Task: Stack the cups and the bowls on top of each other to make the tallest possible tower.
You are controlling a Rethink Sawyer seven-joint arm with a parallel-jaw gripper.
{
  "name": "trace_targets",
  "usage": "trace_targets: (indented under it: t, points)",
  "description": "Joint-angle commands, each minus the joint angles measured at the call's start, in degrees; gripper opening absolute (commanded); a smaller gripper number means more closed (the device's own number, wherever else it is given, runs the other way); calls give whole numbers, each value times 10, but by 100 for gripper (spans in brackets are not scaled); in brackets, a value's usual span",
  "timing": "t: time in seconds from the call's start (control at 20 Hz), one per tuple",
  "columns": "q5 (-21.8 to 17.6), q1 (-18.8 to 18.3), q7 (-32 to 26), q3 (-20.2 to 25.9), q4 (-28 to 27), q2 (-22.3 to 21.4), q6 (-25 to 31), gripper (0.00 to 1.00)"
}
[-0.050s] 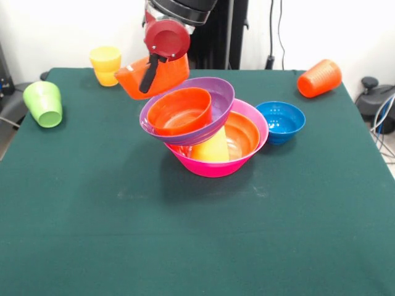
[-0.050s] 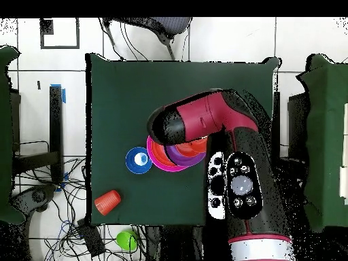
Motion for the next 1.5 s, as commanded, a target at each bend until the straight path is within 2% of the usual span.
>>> trace_targets:
  t: [0.05, 0.45, 0.9, 1.05, 1.2, 1.5]
  points:
    - [-29, 20, 73, -23, -22, 13, 42, 0]
    - [0, 18, 88, -42, -3, -3, 38, 0]
    - [36, 10, 129, -52, 55, -19, -31, 0]
    - [57, 14, 173, -61, 67, -17, -61, 0]
    - [68, 19, 192, -73, 96, -23, -95, 0]
    - [79, 32, 215, -95, 131, -29, -127, 0]
